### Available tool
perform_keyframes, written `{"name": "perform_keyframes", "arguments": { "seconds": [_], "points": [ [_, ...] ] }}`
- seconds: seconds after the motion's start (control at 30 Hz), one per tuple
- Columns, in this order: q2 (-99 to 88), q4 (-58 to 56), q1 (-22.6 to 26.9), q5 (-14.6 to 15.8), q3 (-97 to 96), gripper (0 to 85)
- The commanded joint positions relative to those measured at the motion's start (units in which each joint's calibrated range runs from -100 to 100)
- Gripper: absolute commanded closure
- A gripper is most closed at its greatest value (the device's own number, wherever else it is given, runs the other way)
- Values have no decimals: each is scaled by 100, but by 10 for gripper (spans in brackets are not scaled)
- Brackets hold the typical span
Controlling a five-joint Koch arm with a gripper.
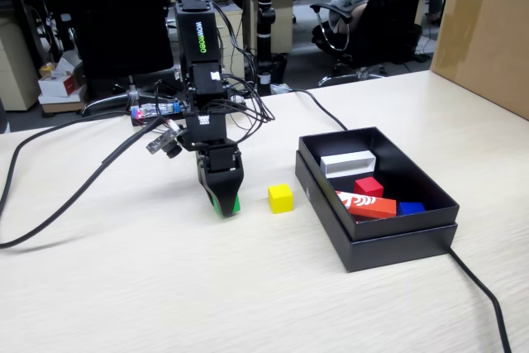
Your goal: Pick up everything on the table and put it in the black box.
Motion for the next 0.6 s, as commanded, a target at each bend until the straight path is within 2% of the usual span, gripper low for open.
{"name": "perform_keyframes", "arguments": {
  "seconds": [0.0, 0.3, 0.57],
  "points": [
    [-257, 136, 15, 39, 134, 811],
    [-1474, -702, 151, 186, 741, 811],
    [-2770, -841, 796, 474, 796, 811]
  ]
}}
